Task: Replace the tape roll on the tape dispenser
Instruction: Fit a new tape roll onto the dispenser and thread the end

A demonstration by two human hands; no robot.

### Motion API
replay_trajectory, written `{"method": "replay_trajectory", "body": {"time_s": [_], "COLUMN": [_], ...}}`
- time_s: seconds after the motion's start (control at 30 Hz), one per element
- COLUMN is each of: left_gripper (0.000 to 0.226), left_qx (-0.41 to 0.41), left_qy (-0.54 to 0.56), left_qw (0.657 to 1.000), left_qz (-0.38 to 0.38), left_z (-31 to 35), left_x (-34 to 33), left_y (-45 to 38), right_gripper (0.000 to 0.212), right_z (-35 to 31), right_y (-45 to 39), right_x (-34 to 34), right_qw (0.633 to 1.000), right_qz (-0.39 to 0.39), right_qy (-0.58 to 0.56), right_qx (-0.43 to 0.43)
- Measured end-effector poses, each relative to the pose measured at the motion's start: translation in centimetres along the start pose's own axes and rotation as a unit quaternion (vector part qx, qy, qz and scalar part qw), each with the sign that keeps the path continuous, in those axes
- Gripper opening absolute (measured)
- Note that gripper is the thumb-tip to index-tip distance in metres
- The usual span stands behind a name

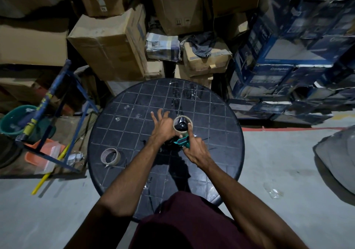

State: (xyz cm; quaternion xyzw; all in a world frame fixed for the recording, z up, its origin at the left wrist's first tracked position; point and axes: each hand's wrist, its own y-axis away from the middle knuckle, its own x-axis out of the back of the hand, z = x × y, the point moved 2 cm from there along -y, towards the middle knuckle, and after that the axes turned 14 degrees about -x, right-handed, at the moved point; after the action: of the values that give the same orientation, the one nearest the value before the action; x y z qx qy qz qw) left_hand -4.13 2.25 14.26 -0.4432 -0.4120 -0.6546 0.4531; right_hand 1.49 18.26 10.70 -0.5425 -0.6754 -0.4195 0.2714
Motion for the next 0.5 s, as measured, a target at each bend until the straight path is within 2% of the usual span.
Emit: {"method": "replay_trajectory", "body": {"time_s": [0.2,0.33,0.5], "left_gripper": [0.051,0.046,0.055], "left_qx": [-0.010,0.018,0.044], "left_qy": [0.035,0.057,0.040], "left_qw": [0.999,0.998,0.998], "left_qz": [0.012,0.009,-0.003], "left_z": [-0.1,0.1,0.2], "left_x": [-0.1,0.3,0.0], "left_y": [0.8,1.2,1.6], "right_gripper": [0.103,0.106,0.106], "right_z": [-0.2,0.0,-0.1], "right_y": [0.9,1.0,1.1], "right_x": [0.4,0.3,0.0], "right_qw": [1.000,1.000,1.000], "right_qz": [0.001,-0.001,-0.002], "right_qy": [0.011,0.008,0.007], "right_qx": [-0.004,-0.011,-0.001]}}
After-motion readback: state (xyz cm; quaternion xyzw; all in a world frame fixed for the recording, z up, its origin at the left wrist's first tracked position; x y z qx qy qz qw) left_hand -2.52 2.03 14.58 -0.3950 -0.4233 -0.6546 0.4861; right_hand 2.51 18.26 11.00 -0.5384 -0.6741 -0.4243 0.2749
